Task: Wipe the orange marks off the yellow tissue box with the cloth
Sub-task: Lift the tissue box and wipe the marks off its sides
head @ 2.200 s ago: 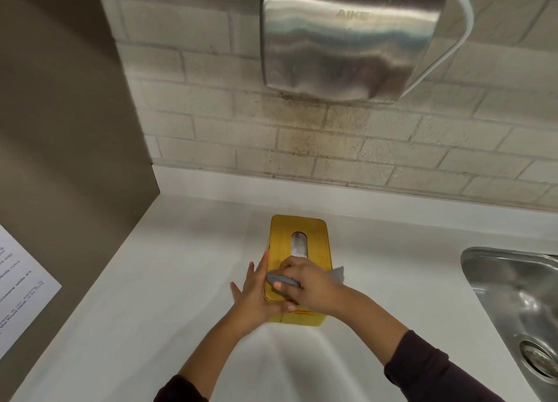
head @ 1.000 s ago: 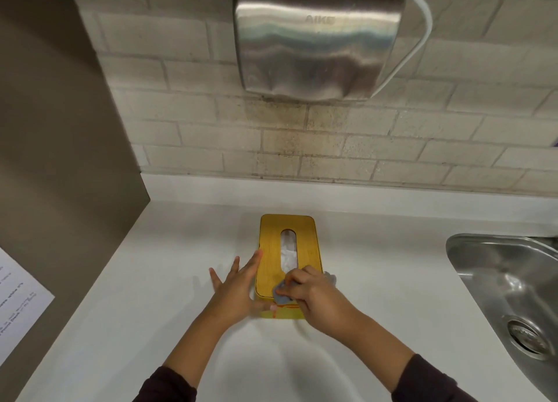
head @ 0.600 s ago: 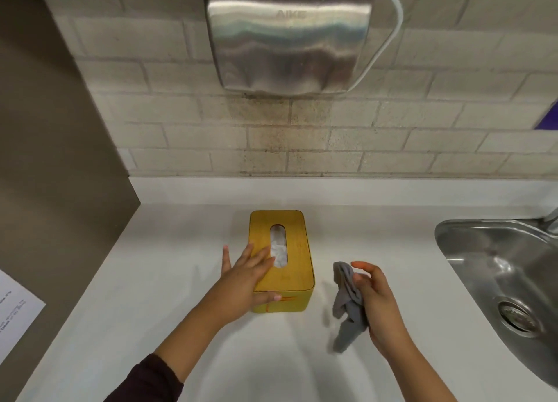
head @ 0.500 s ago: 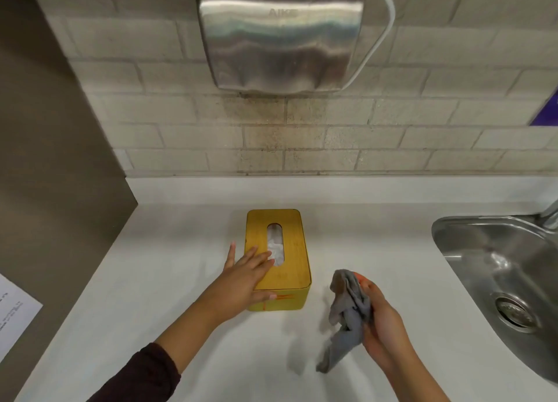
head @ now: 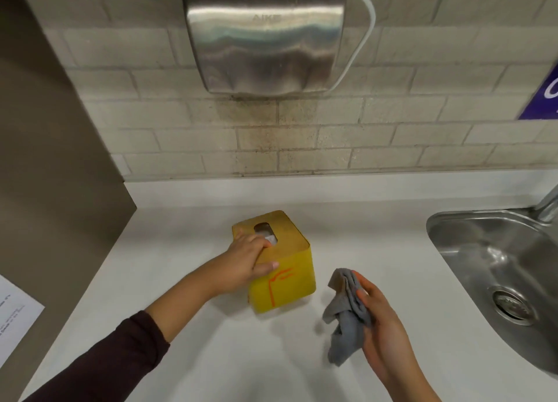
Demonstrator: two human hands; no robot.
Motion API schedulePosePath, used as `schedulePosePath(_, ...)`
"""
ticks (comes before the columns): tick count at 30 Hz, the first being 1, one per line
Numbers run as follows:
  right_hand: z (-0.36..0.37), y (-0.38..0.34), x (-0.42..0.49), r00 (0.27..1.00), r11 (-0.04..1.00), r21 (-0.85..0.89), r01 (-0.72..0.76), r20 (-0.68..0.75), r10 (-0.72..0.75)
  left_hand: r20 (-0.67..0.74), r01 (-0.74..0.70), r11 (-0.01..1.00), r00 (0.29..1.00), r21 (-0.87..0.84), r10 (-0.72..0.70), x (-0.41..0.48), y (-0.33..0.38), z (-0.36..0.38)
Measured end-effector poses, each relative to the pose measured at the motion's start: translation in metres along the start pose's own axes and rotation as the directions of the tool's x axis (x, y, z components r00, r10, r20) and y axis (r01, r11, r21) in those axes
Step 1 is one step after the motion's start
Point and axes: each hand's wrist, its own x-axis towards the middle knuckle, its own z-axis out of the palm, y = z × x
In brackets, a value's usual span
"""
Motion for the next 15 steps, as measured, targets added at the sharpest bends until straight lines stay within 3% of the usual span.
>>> schedulePosePath(3,0.012,-0.011,-0.015,0.964,0.912,-0.320,0.255,0.012,-0.265,0.070,0.099,0.976,0.994,-0.195,-0.087,-0.003,0.012,-0.027)
schedulePosePath(7,0.034,-0.020,-0.026,0.797,0.599,-0.548,0.584,0.245,-0.552,0.116,0.159,0.885,0.986,-0.438,-0.120,-0.009,0.021,-0.040)
schedulePosePath(10,0.046,-0.017,-0.021,0.701,0.404,-0.622,0.671,0.354,-0.619,0.148,0.166,0.845,0.983,-0.509,-0.104,-0.014,0.026,-0.036)
schedulePosePath(15,0.055,-0.012,-0.010,0.660,0.205,-0.707,0.677,0.460,-0.594,0.141,0.165,0.796,0.985,-0.582,-0.102,-0.013,0.034,-0.024)
